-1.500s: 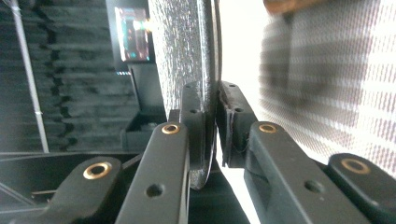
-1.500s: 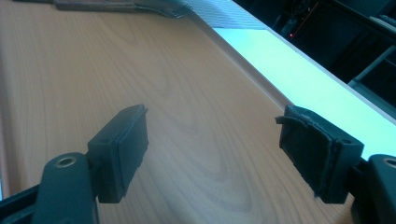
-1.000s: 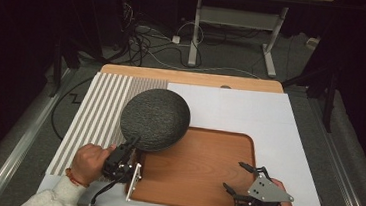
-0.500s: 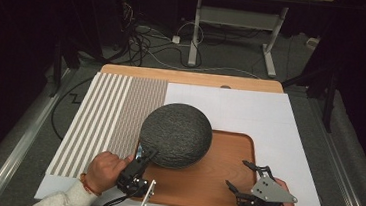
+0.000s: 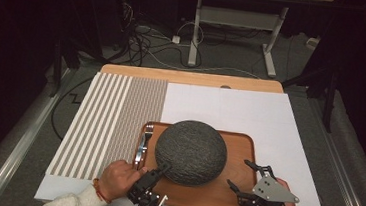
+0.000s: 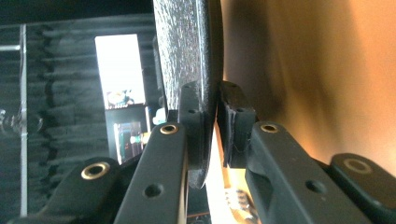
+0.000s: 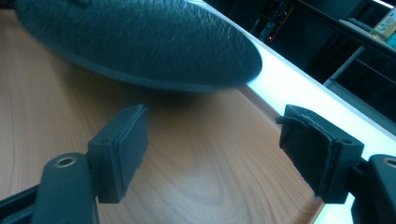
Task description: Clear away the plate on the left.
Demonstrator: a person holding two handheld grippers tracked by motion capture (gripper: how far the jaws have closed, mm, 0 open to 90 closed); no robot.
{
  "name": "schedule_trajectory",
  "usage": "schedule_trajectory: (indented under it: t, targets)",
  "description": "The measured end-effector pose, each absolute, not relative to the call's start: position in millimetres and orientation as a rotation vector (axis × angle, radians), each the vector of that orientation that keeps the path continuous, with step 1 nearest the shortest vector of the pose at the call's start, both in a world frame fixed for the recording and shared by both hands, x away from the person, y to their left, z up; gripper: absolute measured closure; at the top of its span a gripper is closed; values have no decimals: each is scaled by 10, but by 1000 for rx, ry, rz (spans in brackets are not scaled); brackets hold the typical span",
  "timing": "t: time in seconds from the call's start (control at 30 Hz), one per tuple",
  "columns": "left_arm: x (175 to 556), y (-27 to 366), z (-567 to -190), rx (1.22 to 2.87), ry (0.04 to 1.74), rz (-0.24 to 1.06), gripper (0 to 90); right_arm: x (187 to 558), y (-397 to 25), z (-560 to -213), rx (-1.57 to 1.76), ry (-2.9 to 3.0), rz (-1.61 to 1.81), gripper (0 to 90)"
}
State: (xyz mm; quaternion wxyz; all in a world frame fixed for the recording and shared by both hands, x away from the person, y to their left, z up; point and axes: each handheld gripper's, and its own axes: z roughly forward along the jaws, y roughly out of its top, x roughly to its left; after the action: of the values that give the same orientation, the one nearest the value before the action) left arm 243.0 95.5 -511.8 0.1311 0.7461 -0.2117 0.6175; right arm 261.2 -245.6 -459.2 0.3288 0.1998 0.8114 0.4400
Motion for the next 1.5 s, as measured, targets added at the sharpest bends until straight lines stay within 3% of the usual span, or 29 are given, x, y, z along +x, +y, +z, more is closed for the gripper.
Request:
schedule_trajectory:
  t: [0.67,1.3,1.5]
  targets:
    - [2380,894,-5193,2244,-658,1666,764,2614,-2452,-4601,519,2135,1147,243]
    - [2427,1041,-5105,2363,-450,1382,724,2612,-2440,-4609,520,2137,1147,246]
    - [2460,1078,-5025,2384,-355,1263,649,2610,-2431,-4613,516,2137,1145,246]
